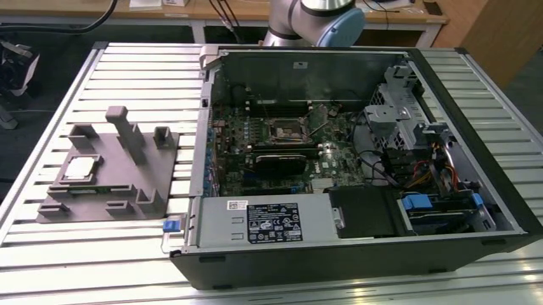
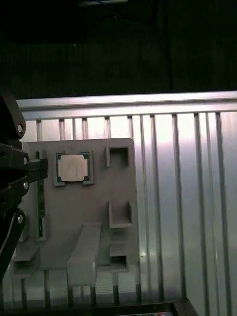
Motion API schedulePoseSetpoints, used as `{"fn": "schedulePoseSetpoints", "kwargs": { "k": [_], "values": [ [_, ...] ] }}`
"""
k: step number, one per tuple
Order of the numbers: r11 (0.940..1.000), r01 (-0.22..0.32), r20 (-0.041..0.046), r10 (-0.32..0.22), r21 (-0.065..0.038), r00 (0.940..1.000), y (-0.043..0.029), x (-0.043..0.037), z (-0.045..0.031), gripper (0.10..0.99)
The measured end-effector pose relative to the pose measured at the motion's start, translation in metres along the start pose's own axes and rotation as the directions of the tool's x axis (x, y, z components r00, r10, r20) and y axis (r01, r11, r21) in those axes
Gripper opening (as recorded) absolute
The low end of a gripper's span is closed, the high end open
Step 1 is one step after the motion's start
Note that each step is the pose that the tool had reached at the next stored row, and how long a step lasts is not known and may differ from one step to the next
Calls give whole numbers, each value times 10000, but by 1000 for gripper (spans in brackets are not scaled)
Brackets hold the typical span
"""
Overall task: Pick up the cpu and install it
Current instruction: 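Reach for the cpu, then pick up the cpu and move it towards the insertion slot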
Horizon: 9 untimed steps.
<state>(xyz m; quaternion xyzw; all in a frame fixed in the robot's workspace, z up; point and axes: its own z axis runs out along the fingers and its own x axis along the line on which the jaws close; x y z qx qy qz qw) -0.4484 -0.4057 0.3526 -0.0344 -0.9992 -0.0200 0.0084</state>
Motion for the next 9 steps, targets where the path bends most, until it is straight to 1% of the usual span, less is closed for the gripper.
{"fn": "schedulePoseSetpoints", "kwargs": {
  "k": [7,9],
  "values": [
    [10000,0,-15,0,1,10000,-3,28,27,106],
    [10000,-3,-56,3,5,10000,-3,29,36,106]
  ]
}}
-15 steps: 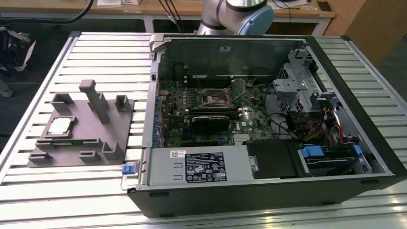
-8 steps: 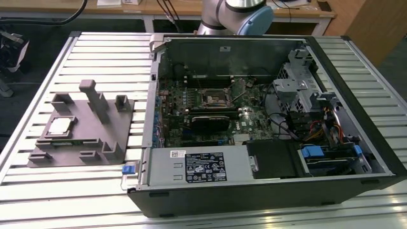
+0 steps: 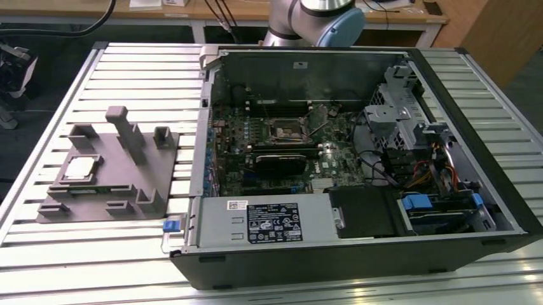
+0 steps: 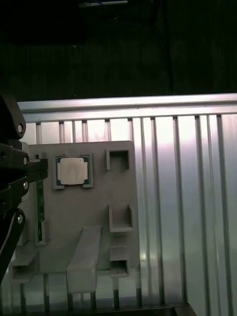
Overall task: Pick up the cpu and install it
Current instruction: 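Pick up the cpu and move it towards the insertion slot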
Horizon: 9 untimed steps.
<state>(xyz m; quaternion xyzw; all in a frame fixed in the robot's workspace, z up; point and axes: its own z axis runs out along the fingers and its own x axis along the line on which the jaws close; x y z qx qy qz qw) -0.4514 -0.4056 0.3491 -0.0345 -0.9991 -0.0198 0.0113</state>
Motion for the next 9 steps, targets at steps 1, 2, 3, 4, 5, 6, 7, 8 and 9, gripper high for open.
{"fn": "schedulePoseSetpoints", "kwargs": {
  "k": [1,2,3,4,5,6,7,8,9],
  "values": [
    [10000,-1,-9,1,0,10000,-1,0,7,106],
    [10000,0,-17,0,0,10000,-2,0,13,106],
    [10000,0,-19,0,1,10000,-2,-1,16,106],
    [10000,0,-19,0,0,10000,-3,-1,23,106],
    [10000,0,-17,0,-1,10000,-4,-1,32,106],
    [10000,0,-17,0,0,10000,-5,-1,40,106],
    [10000,1,-13,-1,-4,10000,-8,-2,52,106],
    [10000,2,-13,-2,-16,10000,-12,-3,65,106],
    [10000,2,-15,-2,-33,10000,-14,-3,77,106]
  ]
}}
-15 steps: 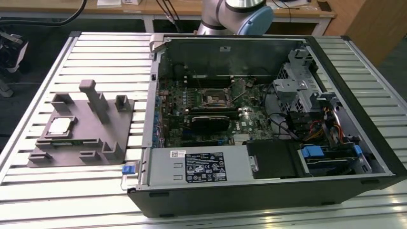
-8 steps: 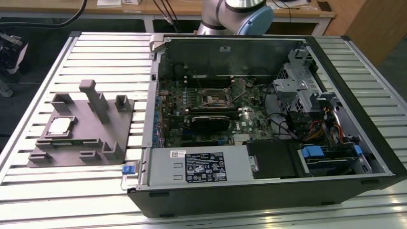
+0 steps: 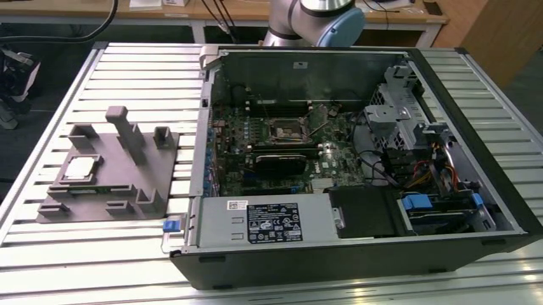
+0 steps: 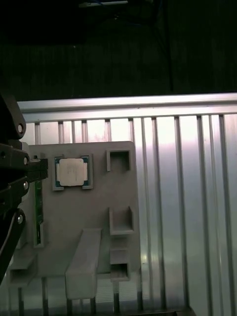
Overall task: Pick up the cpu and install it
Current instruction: 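Pick up the cpu and move it towards the insertion slot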
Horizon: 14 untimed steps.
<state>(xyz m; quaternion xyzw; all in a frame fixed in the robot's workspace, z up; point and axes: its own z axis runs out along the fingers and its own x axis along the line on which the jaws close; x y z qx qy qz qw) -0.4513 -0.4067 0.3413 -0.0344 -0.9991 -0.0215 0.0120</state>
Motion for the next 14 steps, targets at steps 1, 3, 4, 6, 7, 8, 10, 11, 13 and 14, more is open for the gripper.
{"fn": "schedulePoseSetpoints", "kwargs": {
  "k": [1,3,4,6,7,8,10,11,13,14],
  "values": [
    [10000,1,-3,-1,-30,10000,-3,0,12,106],
    [9999,2,-10,-3,-131,10000,-11,-1,30,106],
    [9998,4,-14,-4,-202,10000,-15,-2,38,106],
    [9996,6,-16,-7,-286,10000,-23,-3,60,106],
    [9996,6,-18,-7,-296,10000,-26,-3,72,106],
    [9995,6,-20,-6,-300,10000,-28,-3,84,106],
    [9995,6,-20,-6,-302,10000,-30,-4,103,106],
    [9995,6,-21,-7,-302,10000,-32,-5,110,106],
    [9995,6,-21,-7,-302,10000,-37,-5,133,106],
    [9996,16,-21,-17,-299,10000,-37,-6,146,106]
  ]
}}
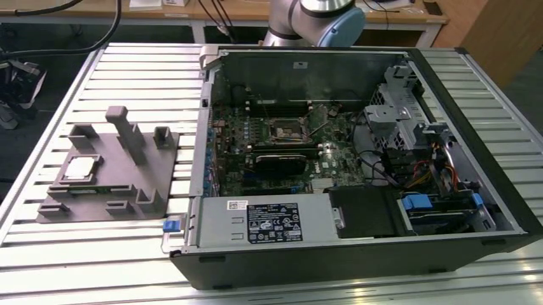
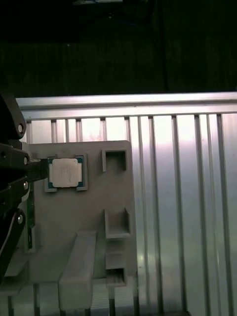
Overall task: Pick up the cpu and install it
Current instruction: 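Pick up the cpu and move it towards the insertion slot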
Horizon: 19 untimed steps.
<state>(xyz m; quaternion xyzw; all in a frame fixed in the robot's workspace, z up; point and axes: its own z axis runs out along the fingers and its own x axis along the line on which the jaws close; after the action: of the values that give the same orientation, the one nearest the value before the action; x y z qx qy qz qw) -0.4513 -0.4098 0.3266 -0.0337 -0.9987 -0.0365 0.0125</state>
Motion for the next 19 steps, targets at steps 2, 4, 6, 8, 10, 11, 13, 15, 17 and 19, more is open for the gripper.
{"fn": "schedulePoseSetpoints", "kwargs": {
  "k": [2,4,6,8,10,11,13,15,17,19],
  "values": [
    [10000,60,-3,-60,5,10000,-2,-1,28,106],
    [9999,103,-6,-103,6,9999,-5,-1,59,106],
    [9999,114,-3,-114,6,9999,-8,-2,90,106],
    [9999,119,-3,-119,6,9999,-11,-3,116,106],
    [9999,122,-4,-122,6,9999,-12,-4,140,114],
    [9999,123,-4,-123,7,9999,-13,-4,151,114],
    [9999,125,-3,-125,6,9999,-15,-5,172,231],
    [9999,128,-4,-128,7,9999,-16,-5,190,290],
    [9999,135,-4,-135,7,9999,-18,-6,208,349],
    [9999,147,-5,-147,7,9999,-19,-6,226,408]
  ]
}}
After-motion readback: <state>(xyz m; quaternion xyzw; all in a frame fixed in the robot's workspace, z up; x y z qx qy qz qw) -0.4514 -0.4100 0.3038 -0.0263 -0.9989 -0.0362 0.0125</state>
